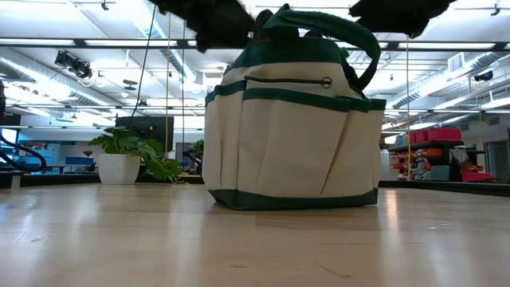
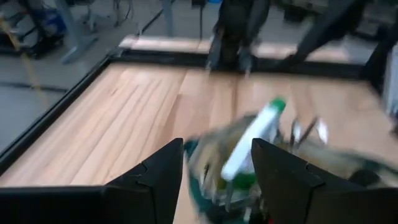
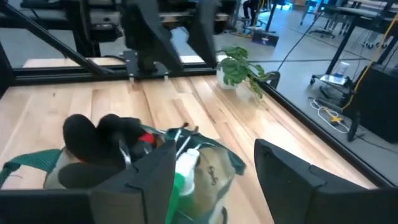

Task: Pick & Place Garden tools in Gardening bag
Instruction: Return to Home Position

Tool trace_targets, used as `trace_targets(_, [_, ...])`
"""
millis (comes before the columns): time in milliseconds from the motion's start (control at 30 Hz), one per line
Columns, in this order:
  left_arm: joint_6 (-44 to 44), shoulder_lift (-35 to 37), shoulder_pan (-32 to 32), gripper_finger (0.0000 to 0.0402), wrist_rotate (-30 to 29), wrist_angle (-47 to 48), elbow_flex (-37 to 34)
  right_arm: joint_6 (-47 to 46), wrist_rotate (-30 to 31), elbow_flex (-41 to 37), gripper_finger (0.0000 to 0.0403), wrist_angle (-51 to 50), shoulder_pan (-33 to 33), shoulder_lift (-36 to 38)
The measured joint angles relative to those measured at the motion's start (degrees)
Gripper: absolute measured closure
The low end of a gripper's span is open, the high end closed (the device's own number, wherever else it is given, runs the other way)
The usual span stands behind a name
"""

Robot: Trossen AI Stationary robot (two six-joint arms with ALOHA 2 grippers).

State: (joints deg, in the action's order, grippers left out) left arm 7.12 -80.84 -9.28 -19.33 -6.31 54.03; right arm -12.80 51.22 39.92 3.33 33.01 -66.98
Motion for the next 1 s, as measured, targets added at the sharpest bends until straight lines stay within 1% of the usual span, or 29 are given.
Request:
trace_targets(67, [0.3,1.7,-0.6,0.0204,-2.4,4.7,-0.2,-0.1,0.2,-1.7,0.0183,0.1,0.0,2.0])
trace_targets(133, [1.5,3.0,-0.9,0.0204,-5.1,7.4,-0.1,-0.2,0.7,-4.3,0.0183,1.2,0.0,4.5])
trace_targets(200, [3.1,4.5,-1.2,0.0204,-7.8,12.9,-0.1,-0.2,0.7,-7.2,0.0183,2.8,0.0,7.2])
trace_targets(300, [4.6,5.7,-1.3,0.0204,-9.0,19.2,-0.2,0.0,0.2,-11.3,0.0183,6.5,0.0,11.5])
trace_targets(433, [4.7,8.2,-1.9,0.0204,-9.7,21.7,-0.2,1.8,-0.9,-15.3,0.0183,10.3,0.0,15.6])
trace_targets(533, [4.4,9.8,-2.5,0.0204,-10.9,22.0,-0.2,3.0,-1.0,-17.6,0.0183,11.3,0.0,18.0])
trace_targets(633, [5.2,13.1,-3.2,0.0204,-12.2,20.8,-3.4,2.9,-0.6,-19.3,0.0183,11.3,0.0,20.1])
trace_targets(733, [8.6,17.4,-4.0,0.0204,-13.2,19.8,-10.3,3.1,-0.7,-20.5,0.0183,12.0,0.0,21.9])
trace_targets(833, [10.4,22.8,-5.1,0.0204,-15.4,15.8,-17.2,4.0,-0.7,-21.7,0.0183,12.0,-0.1,23.8])
trace_targets(1000, [9.0,30.7,-7.8,0.0204,-15.7,8.4,-25.1,4.3,-0.1,-24.1,0.0183,12.2,-0.1,27.5])
